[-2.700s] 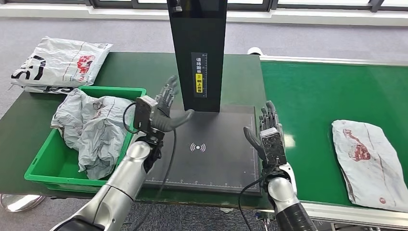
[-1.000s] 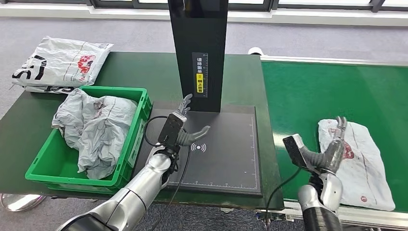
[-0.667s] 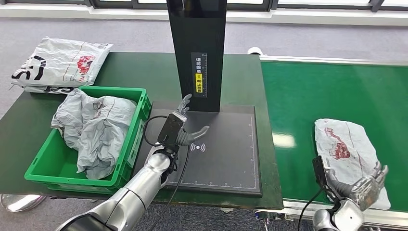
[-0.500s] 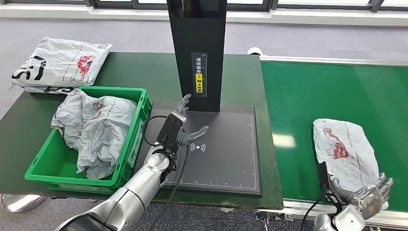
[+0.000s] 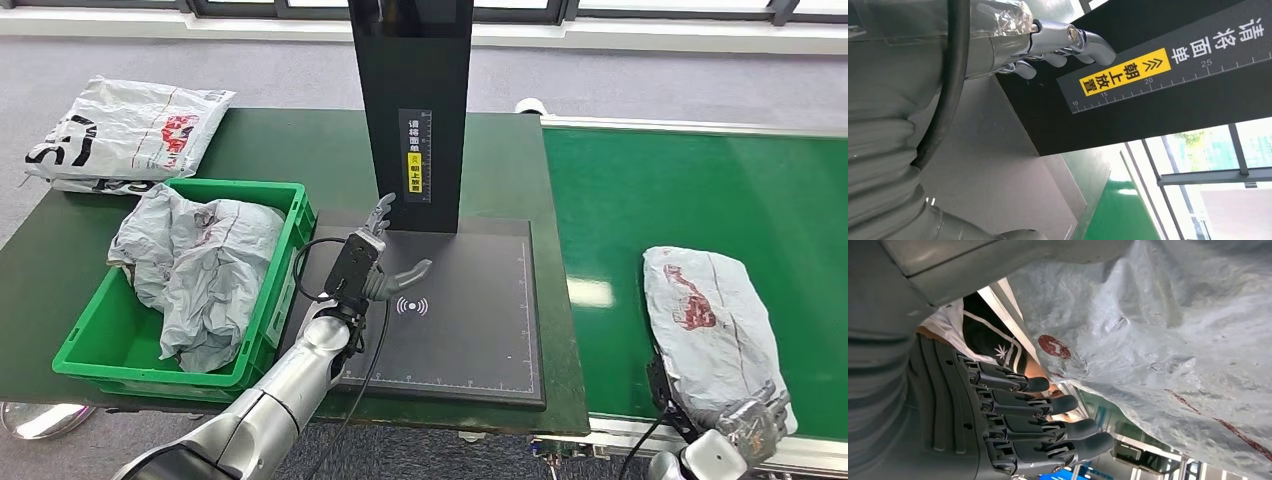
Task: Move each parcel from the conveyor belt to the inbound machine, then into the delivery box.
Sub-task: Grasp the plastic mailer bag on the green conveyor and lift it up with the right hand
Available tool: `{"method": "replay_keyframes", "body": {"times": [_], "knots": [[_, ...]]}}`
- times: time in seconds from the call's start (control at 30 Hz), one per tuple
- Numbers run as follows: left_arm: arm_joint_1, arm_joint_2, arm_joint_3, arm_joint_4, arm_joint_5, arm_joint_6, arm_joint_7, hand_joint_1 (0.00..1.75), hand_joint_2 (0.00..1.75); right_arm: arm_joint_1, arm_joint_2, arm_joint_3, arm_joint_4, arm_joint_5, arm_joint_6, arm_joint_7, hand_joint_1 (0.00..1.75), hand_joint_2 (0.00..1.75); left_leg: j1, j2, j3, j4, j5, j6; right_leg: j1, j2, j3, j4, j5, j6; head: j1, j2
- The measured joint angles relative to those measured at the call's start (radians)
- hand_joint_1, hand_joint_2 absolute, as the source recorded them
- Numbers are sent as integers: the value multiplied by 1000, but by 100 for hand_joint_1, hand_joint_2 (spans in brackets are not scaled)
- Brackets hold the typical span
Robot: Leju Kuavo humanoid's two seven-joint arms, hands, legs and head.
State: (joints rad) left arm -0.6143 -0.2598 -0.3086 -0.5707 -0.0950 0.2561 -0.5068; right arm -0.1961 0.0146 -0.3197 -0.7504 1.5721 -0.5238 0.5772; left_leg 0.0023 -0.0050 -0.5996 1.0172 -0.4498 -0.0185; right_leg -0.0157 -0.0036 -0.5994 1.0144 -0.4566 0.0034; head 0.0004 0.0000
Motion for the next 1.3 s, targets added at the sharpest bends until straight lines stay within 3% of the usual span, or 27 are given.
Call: {"method": "replay_keyframes", "body": {"times": [1.17,1.3], "knots": [[0,0,0,0,0,-1,0,0,175,-8,-3,9,15,0,0,0,0,175,0,0,0,0,0,1,0,-1,1,0,0,0,0,0],[0,0,0,0,0,-1,2,0,175,-9,-3,9,15,-8,6,-11,175,175,0,0,0,0,0,1,0,-1,1,0,0,0,0,0]]}}
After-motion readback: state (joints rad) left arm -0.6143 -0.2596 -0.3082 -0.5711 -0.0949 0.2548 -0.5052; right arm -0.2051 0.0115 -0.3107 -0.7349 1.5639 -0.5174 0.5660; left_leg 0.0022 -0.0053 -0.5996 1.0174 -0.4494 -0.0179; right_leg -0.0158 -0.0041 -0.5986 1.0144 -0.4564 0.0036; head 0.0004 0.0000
